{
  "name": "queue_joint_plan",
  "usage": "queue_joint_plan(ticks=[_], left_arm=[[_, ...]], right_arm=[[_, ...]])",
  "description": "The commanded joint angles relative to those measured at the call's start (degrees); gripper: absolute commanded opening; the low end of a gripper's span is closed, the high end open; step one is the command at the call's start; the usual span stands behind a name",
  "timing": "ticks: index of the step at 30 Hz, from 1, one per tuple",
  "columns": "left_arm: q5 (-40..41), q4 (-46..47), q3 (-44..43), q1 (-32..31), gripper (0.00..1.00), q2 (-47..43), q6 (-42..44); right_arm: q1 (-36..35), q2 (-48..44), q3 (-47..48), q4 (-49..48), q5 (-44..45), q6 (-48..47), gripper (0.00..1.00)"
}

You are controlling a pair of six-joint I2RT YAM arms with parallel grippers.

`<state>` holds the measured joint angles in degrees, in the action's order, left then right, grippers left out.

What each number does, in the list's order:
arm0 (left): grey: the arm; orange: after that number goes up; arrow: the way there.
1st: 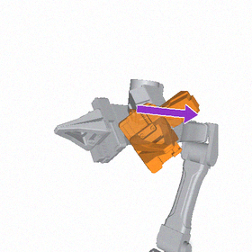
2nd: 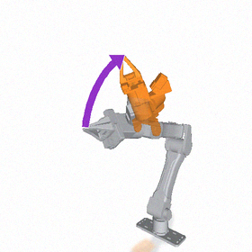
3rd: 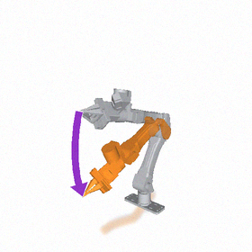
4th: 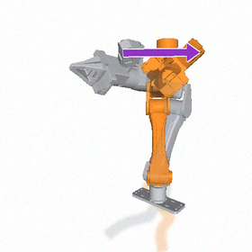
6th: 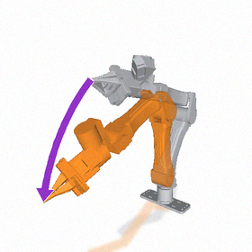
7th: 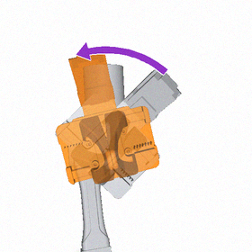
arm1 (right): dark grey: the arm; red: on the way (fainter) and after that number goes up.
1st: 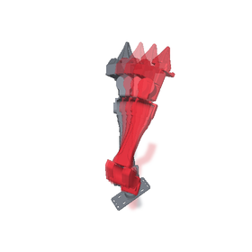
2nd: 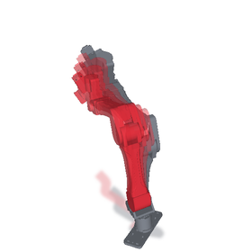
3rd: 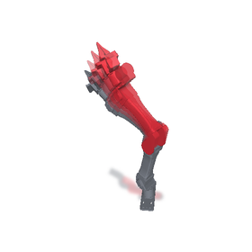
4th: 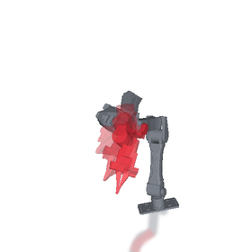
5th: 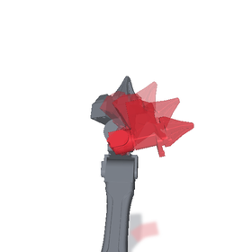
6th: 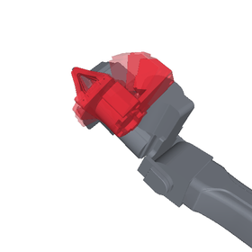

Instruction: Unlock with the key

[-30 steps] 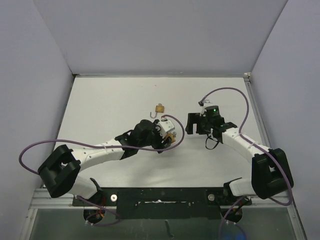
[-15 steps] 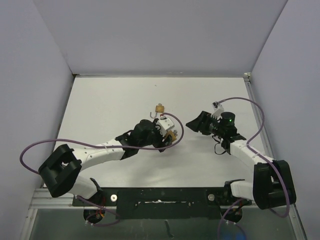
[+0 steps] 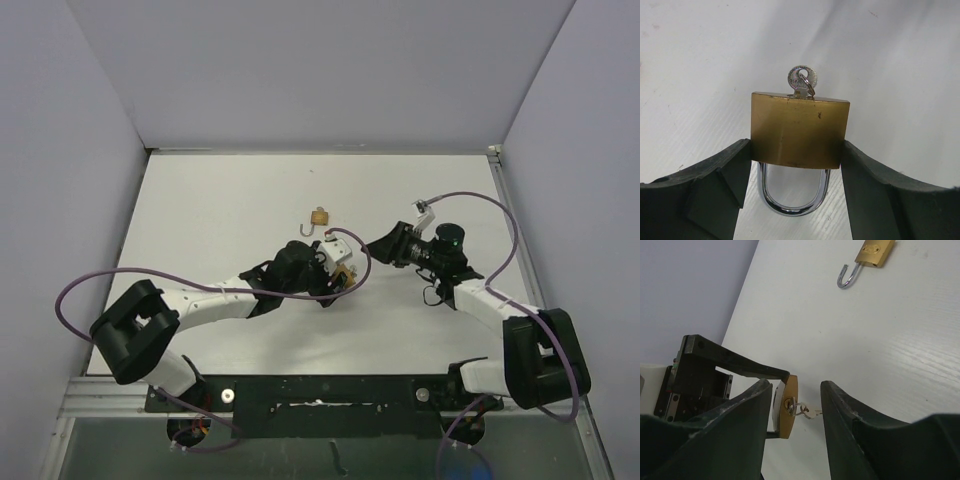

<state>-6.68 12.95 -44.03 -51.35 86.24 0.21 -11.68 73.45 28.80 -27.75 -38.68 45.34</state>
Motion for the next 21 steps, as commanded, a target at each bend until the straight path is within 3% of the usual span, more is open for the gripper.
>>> queue_joint_plan(ticks=[1, 21], left_arm=[[-1.61, 8.85, -3.81, -0.28, 0.00, -0.42, -0.39], [-0.63, 9.80, -4.47, -0.27, 0.00, -0.72, -0.47]], right_arm=[[-2.18, 1.45, 0.56, -5.00, -2.05, 0.16, 0.43], [-7.34, 5.86, -0.76, -9.35, 0.00, 1.68, 0.31]])
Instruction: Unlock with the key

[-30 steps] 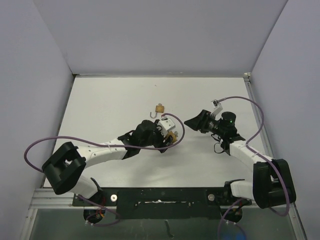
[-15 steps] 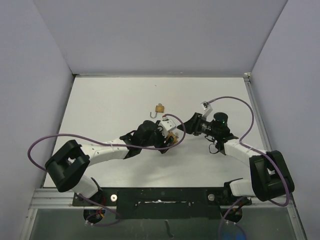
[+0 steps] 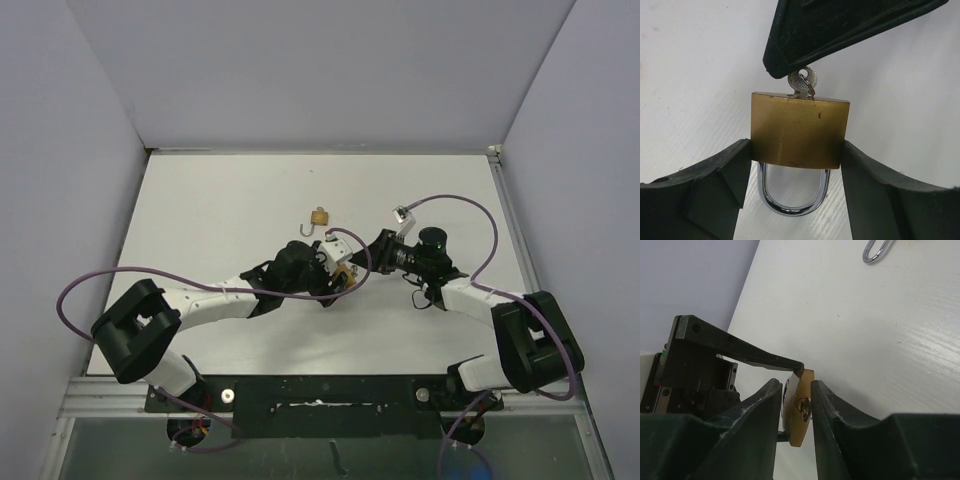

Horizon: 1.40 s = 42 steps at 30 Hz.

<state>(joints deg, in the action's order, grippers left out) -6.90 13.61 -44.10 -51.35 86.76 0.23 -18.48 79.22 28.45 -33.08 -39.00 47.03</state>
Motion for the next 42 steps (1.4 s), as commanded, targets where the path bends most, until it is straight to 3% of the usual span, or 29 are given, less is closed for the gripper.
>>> queue_joint_plan(ticks=[1, 16, 25, 42], left_arm=[[-0.20, 9.16, -4.36, -0.32, 0.00, -1.32, -0.50], [2.07, 10.02, -4.35, -0.20, 0.00, -2.12, -0.25], [2.00, 10.21, -4.10, -0.18, 0.00, -2.69, -0.23], [2.61, 11.09, -2.93, -0.21, 0.00, -3.77, -0.27]], right_arm=[[-0.70, 0.18, -0.48, -4.02, 0.33, -0.01, 0.30], [-1.20, 1.61, -1.00, -4.47, -0.03, -0.51, 0.26], [-1.12, 2.46, -0.46, -4.62, 0.60, -0.53, 0.33], [-0.77, 2.95, -0.41, -5.43, 0.61, -0.08, 0.37]])
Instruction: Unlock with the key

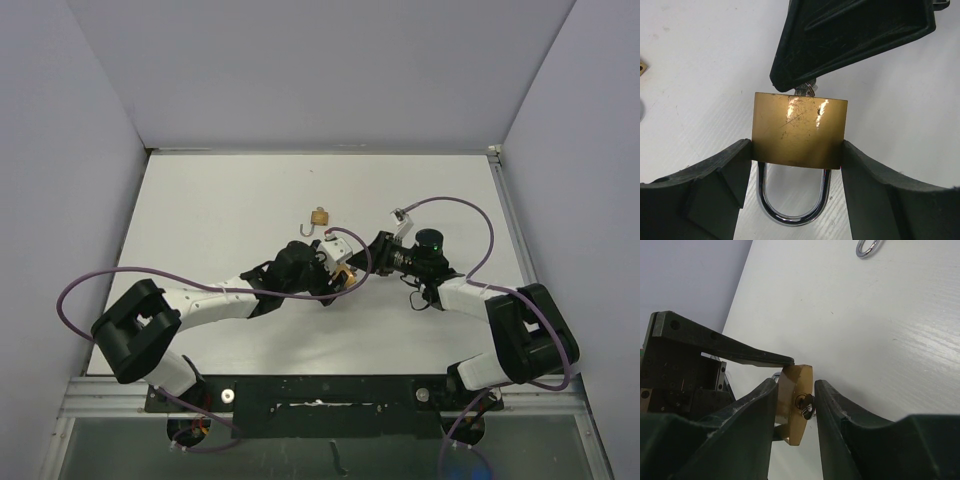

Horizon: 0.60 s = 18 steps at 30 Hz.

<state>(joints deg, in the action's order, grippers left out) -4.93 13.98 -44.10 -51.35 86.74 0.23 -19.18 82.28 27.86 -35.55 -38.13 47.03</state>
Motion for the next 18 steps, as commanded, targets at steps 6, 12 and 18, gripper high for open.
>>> queue_joint_plan(ticks=[6, 12, 18], left_arm=[[1.15, 11.61, -2.60, -0.17, 0.00, -4.43, -0.32], [1.52, 11.92, -2.40, -0.16, 0.00, -4.80, -0.39], [1.85, 12.29, -2.35, -0.16, 0.00, -4.51, -0.41]], right_arm=[[-0.09, -0.10, -0.27, -3.25, -0.19, 0.08, 0.37], [0.13, -0.21, -0.39, -3.28, -0.11, 0.17, 0.37], [0.12, -0.17, -0.52, -3.80, -0.45, 0.52, 0.33]])
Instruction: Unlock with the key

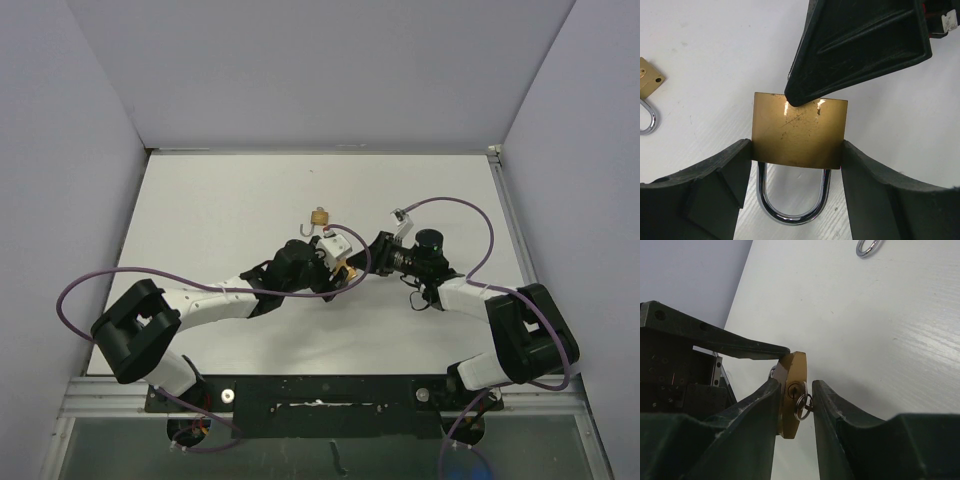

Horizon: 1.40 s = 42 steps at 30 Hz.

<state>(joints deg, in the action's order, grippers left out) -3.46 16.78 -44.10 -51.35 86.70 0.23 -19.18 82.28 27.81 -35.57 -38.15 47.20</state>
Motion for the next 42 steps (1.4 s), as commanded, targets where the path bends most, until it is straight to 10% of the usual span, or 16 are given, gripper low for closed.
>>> queue_joint_plan(ticks=[1, 27, 42], left_arm=[[0.43, 9.50, -2.47, -0.23, 0.00, -4.37, -0.41], [1.52, 14.25, -1.08, -0.36, 0.00, -2.94, -1.13], [6.72, 16.25, -3.00, -3.20, 0.00, 0.67, 0.20]], right_arm=[[0.11, -0.19, -0.48, -3.84, -0.43, 0.35, 0.31], [0.21, 2.39, -0.49, -8.17, -0.63, 4.02, 0.00], [0.28, 1.42, 5.25, 4.44, 1.37, 5.86, 0.00]])
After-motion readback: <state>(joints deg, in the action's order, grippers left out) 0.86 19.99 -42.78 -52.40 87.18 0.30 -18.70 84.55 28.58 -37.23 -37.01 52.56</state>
